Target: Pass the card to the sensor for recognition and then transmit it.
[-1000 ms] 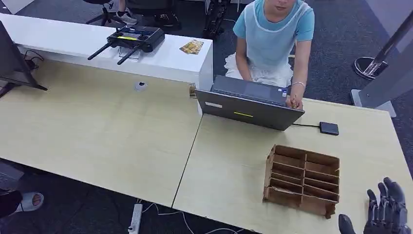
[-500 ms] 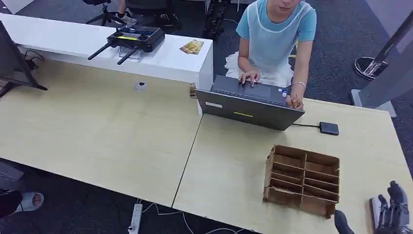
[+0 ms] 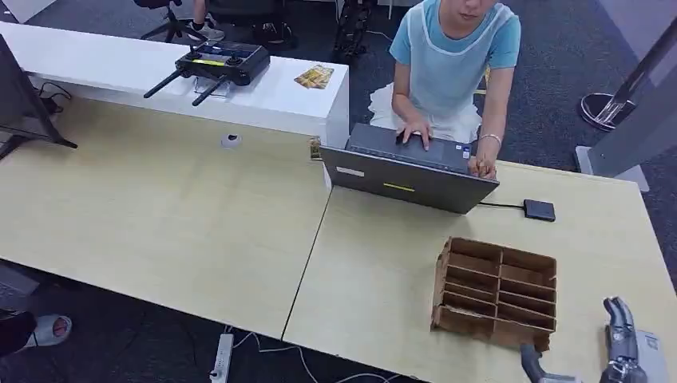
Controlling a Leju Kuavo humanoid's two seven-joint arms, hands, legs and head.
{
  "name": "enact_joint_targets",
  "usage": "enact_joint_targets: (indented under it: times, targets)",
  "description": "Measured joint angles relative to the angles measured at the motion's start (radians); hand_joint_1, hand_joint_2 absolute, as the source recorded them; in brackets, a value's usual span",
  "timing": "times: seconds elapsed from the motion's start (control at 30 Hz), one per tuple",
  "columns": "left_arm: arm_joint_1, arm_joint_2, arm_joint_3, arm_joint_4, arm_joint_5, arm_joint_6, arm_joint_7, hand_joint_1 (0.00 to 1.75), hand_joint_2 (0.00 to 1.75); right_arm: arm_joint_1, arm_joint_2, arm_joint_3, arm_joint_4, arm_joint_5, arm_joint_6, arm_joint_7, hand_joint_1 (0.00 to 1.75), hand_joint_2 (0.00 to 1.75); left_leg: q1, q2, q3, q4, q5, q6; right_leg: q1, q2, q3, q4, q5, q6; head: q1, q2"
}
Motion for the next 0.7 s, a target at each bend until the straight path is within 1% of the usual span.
enact_joint_targets:
  times: [0.2,0.37,0.53,0.7]
  targets:
    - [-0.002,0.0,0.002,0.0,-0.013,0.001,0.009,0.0,1.75,-0.003,-0.027,0.026,0.046,0.228,-0.08,0.165,0.0,1.75,0.0,0.0,0.0,0.0,0.0,0.0,0.0,0.0,0.0,0.0,0.0,0.0,0.0,0.0]
    - [-0.003,-0.001,0.006,0.0,-0.021,0.004,0.013,0.0,1.75,-0.008,-0.037,0.03,0.075,0.359,-0.107,0.245,0.0,1.75,0.0,0.0,0.0,0.0,0.0,0.0,0.0,0.0,0.0,0.0,0.0,0.0,0.0,0.0]
    - [-0.004,-0.001,0.006,0.0,-0.033,0.004,0.017,0.0,1.75,-0.018,-0.039,0.03,0.103,0.445,-0.129,0.287,0.0,1.75,0.0,0.0,0.0,0.0,0.0,0.0,0.0,0.0,0.0,0.0,0.0,0.0,0.0,0.0]
    - [-0.004,-0.001,0.006,0.0,-0.042,0.003,0.018,0.0,1.75,-0.032,-0.04,0.03,0.131,0.489,-0.149,0.307,0.0,1.75,0.0,0.0,0.0,0.0,0.0,0.0,0.0,0.0,0.0,0.0,0.0,0.0,0.0,0.0]
